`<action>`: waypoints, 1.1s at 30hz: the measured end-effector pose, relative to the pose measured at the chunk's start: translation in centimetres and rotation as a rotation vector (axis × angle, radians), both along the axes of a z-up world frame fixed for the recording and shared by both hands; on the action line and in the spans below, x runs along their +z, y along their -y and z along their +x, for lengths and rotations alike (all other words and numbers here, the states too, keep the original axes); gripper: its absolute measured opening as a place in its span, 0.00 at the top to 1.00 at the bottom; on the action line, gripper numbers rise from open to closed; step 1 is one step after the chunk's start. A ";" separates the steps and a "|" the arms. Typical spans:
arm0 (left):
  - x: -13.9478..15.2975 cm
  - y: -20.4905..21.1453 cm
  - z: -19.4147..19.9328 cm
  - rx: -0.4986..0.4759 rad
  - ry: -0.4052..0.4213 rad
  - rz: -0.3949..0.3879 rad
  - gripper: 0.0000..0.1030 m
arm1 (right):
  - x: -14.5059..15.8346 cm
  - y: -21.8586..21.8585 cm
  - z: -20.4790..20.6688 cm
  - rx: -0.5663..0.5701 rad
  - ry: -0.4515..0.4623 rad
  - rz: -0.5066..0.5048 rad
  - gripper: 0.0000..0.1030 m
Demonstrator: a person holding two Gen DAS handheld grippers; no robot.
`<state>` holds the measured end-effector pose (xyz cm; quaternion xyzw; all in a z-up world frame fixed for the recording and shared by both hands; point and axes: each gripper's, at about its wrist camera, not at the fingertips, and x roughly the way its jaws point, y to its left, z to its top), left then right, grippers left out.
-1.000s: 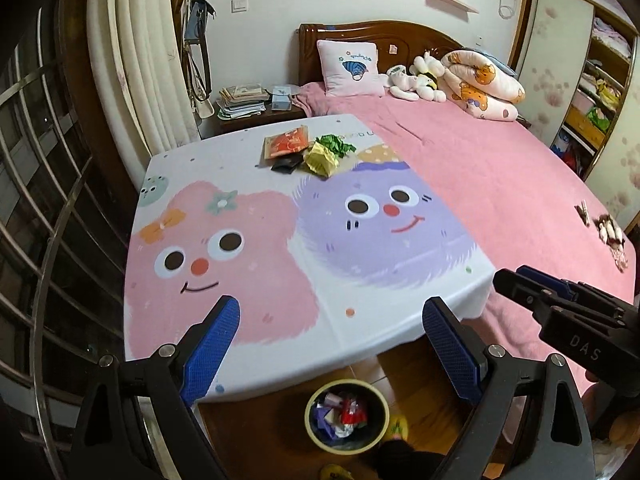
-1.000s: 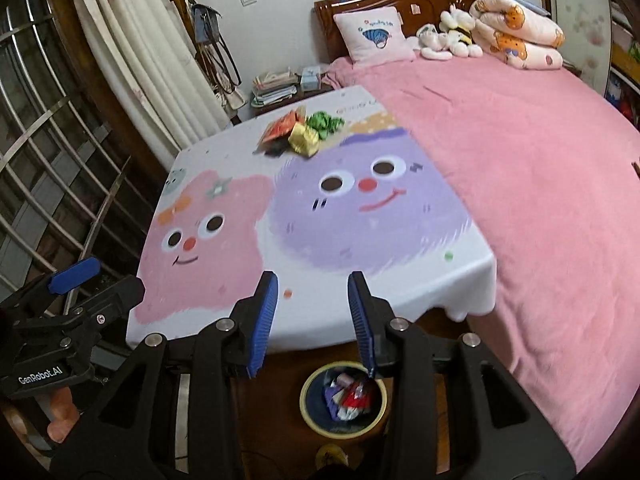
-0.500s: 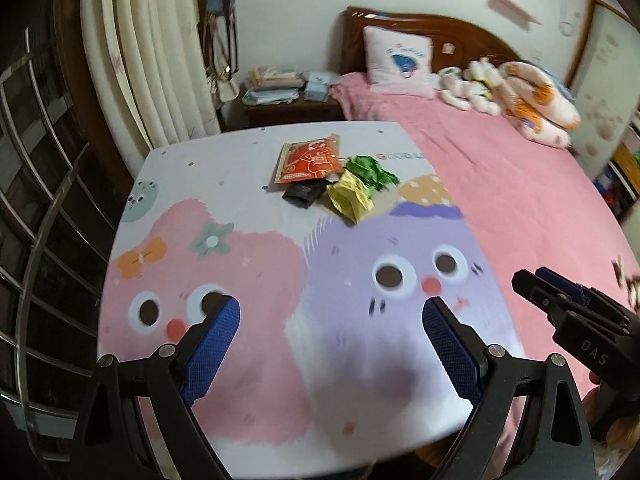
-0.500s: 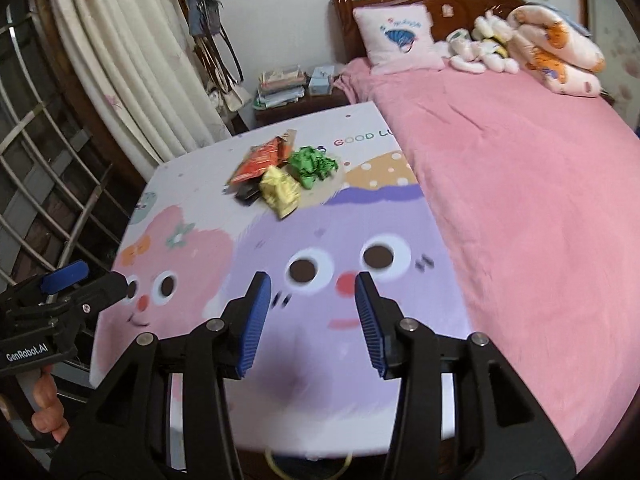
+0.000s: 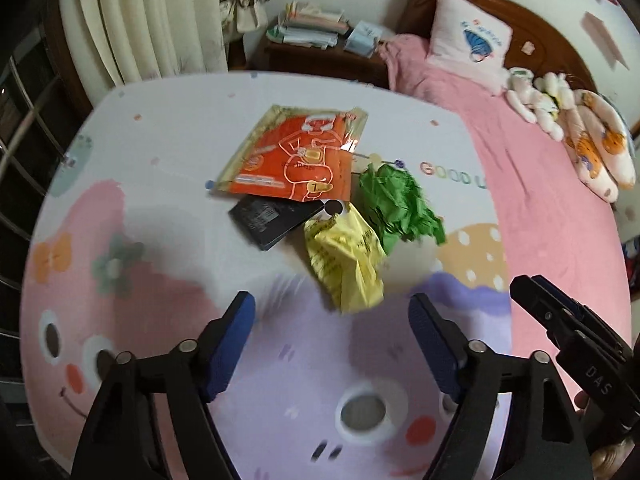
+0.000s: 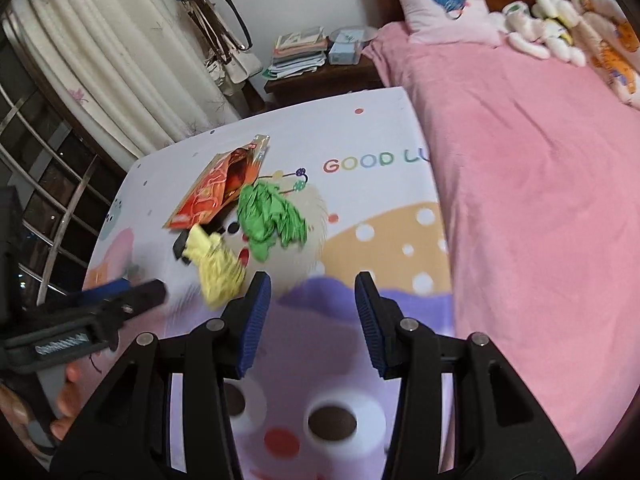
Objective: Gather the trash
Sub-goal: 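Grasp the green wrapper with the right gripper while the left grasps the yellow paper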
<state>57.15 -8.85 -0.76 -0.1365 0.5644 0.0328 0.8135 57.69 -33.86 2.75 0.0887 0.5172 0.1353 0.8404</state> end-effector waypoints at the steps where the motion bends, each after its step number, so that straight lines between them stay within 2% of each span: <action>1: -1.0 0.1 0.9 0.012 -0.014 -0.003 0.24 | -0.4 -0.3 0.4 0.006 -0.004 0.007 0.61; 7: -5.5 0.0 4.0 0.063 -0.061 -0.004 0.30 | -2.7 -2.0 3.5 0.067 -0.023 0.057 0.61; 15: -8.6 0.5 6.3 0.076 -0.064 -0.041 0.33 | -4.7 -4.8 6.3 0.142 -0.046 0.076 0.59; 18: -9.0 1.0 6.8 0.073 -0.061 -0.071 0.46 | -5.5 -5.7 7.2 0.159 -0.057 0.071 0.59; 20: -9.3 1.2 7.2 0.075 -0.056 -0.110 0.58 | -6.1 -6.2 7.9 0.166 -0.066 0.072 0.58; 24: -9.5 1.6 7.6 0.080 -0.042 -0.139 0.64 | -6.9 -7.0 8.5 0.180 -0.082 0.074 0.58; 26: -9.3 1.5 7.4 0.078 -0.032 -0.146 0.71 | -7.2 -7.5 8.7 0.191 -0.086 0.075 0.58; 33: -6.1 0.4 6.0 0.113 0.025 -0.079 0.73 | -8.1 -9.3 8.8 0.221 -0.096 0.088 0.56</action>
